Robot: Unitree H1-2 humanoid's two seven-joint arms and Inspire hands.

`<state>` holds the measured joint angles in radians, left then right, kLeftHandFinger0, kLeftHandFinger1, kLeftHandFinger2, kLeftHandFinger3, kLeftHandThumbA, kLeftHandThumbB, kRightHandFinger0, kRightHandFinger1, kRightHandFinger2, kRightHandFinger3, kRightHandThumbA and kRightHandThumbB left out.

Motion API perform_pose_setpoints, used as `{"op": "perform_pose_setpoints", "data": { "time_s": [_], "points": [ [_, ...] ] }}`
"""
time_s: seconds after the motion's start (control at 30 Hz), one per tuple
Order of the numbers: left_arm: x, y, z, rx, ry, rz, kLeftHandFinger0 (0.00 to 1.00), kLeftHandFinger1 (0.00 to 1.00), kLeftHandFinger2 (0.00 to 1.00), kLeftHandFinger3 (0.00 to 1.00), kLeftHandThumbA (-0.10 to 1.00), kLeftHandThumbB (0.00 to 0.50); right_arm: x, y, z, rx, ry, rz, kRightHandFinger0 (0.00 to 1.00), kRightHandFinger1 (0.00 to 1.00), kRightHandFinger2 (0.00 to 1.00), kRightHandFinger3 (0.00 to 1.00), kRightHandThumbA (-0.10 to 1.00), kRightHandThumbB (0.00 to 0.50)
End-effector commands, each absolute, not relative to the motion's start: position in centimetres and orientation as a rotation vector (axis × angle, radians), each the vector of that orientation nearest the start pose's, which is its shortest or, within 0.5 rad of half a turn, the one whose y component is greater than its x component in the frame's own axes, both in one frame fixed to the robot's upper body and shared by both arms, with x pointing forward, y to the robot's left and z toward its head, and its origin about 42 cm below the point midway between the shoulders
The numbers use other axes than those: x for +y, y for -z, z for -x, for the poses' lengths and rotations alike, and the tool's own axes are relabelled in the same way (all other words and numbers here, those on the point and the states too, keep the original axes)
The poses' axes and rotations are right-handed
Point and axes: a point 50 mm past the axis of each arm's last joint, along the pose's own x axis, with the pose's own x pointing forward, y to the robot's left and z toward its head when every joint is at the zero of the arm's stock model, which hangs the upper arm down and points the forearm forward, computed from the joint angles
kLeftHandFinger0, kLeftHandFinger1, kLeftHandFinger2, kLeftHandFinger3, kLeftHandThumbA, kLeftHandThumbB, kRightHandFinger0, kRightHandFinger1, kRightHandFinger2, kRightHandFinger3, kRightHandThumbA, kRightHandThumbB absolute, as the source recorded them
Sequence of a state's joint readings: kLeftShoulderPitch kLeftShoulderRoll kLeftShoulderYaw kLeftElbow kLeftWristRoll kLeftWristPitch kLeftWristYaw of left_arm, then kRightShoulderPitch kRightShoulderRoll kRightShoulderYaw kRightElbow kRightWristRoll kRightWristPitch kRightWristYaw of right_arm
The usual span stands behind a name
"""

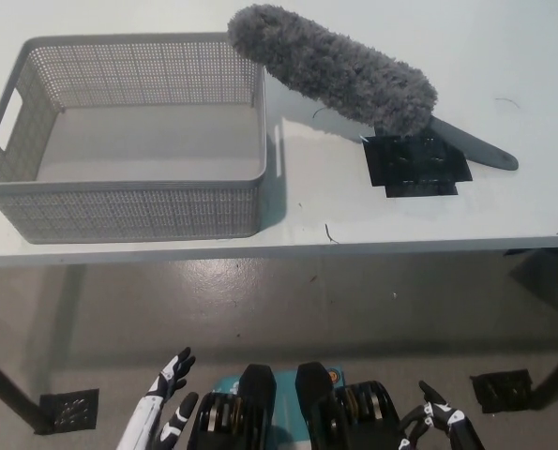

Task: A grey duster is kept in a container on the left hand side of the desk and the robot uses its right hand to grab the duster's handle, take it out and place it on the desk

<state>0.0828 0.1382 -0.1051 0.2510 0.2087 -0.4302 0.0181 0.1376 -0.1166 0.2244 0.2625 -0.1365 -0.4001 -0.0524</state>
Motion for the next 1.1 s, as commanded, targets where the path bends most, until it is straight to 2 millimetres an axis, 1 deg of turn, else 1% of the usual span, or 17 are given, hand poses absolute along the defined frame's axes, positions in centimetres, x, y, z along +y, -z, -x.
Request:
{"op": "perform_pose_setpoints", "data": {
  "time_s": [0.0, 0.2, 0.3, 0.33, 0.4, 0.43, 0.53, 0.6, 0.63, 0.77, 0.83, 0.93, 1.0, 1.07],
  "points": [
    [23.6, -4.5, -24.4, -0.171, 0.138, -0.314, 1.00, 1.00, 1.00, 1.00, 0.93, 0.139, -20.3, -2.6, -21.9, -0.107, -0.208, 0.235, 1.00, 1.00, 1.00, 1.00, 1.00, 0.241],
    [23.5, -4.5, -24.5, -0.169, 0.137, -0.315, 1.00, 1.00, 1.00, 1.00, 0.93, 0.136, -20.3, -2.5, -21.8, -0.106, -0.209, 0.235, 1.00, 1.00, 1.00, 1.00, 1.00, 0.241],
    [23.5, -4.4, -24.5, -0.168, 0.138, -0.316, 1.00, 1.00, 1.00, 1.00, 0.93, 0.124, -20.2, -2.6, -21.8, -0.107, -0.212, 0.229, 1.00, 1.00, 1.00, 1.00, 1.00, 0.246],
    [23.6, -4.5, -24.7, -0.168, 0.138, -0.313, 1.00, 1.00, 1.00, 1.00, 0.93, 0.122, -20.2, -2.7, -22.1, -0.113, -0.213, 0.234, 1.00, 1.00, 1.00, 1.00, 1.00, 0.246],
    [23.5, -4.5, -24.8, -0.161, 0.136, -0.320, 1.00, 1.00, 1.00, 1.00, 0.93, 0.115, -20.2, -2.7, -22.2, -0.117, -0.218, 0.243, 1.00, 1.00, 1.00, 1.00, 1.00, 0.233],
    [23.5, -4.5, -24.8, -0.160, 0.136, -0.322, 1.00, 1.00, 1.00, 1.00, 0.92, 0.109, -20.2, -2.7, -22.2, -0.115, -0.217, 0.243, 1.00, 1.00, 1.00, 1.00, 1.00, 0.238],
    [23.5, -4.5, -24.9, -0.166, 0.139, -0.321, 1.00, 1.00, 1.00, 1.00, 0.94, 0.140, -20.2, -2.7, -22.2, -0.114, -0.218, 0.241, 1.00, 1.00, 1.00, 1.00, 1.00, 0.241],
    [23.5, -4.5, -24.9, -0.171, 0.139, -0.322, 1.00, 1.00, 1.00, 1.00, 0.97, 0.138, -20.1, -2.7, -22.2, -0.114, -0.218, 0.237, 1.00, 1.00, 1.00, 1.00, 1.00, 0.245],
    [23.5, -4.5, -24.9, -0.171, 0.134, -0.317, 1.00, 1.00, 1.00, 1.00, 0.98, 0.127, -20.1, -2.7, -22.1, -0.114, -0.218, 0.232, 1.00, 1.00, 1.00, 1.00, 1.00, 0.248],
    [23.5, -4.5, -24.9, -0.172, 0.131, -0.307, 1.00, 1.00, 1.00, 1.00, 0.97, 0.116, -20.1, -2.8, -22.1, -0.117, -0.215, 0.224, 1.00, 1.00, 1.00, 1.00, 1.00, 0.250],
    [23.4, -4.5, -24.9, -0.172, 0.131, -0.305, 1.00, 1.00, 1.00, 1.00, 0.98, 0.119, -20.2, -2.9, -22.1, -0.118, -0.212, 0.218, 1.00, 1.00, 1.00, 1.00, 1.00, 0.247],
    [23.4, -4.6, -25.0, -0.177, 0.125, -0.299, 1.00, 1.00, 1.00, 1.00, 0.99, 0.117, -20.2, -3.3, -22.5, -0.135, -0.200, 0.216, 1.00, 1.00, 1.00, 1.00, 1.00, 0.258],
    [23.3, -4.7, -25.3, -0.181, 0.117, -0.292, 1.00, 1.00, 1.00, 1.00, 1.00, 0.132, -20.1, -3.9, -23.0, -0.161, -0.187, 0.216, 1.00, 1.00, 1.00, 1.00, 1.00, 0.278],
    [23.3, -4.6, -25.4, -0.180, 0.113, -0.294, 1.00, 1.00, 1.00, 1.00, 1.00, 0.144, -20.0, -4.3, -23.5, -0.178, -0.179, 0.207, 1.00, 1.00, 1.00, 1.00, 1.00, 0.281]
  ]
}}
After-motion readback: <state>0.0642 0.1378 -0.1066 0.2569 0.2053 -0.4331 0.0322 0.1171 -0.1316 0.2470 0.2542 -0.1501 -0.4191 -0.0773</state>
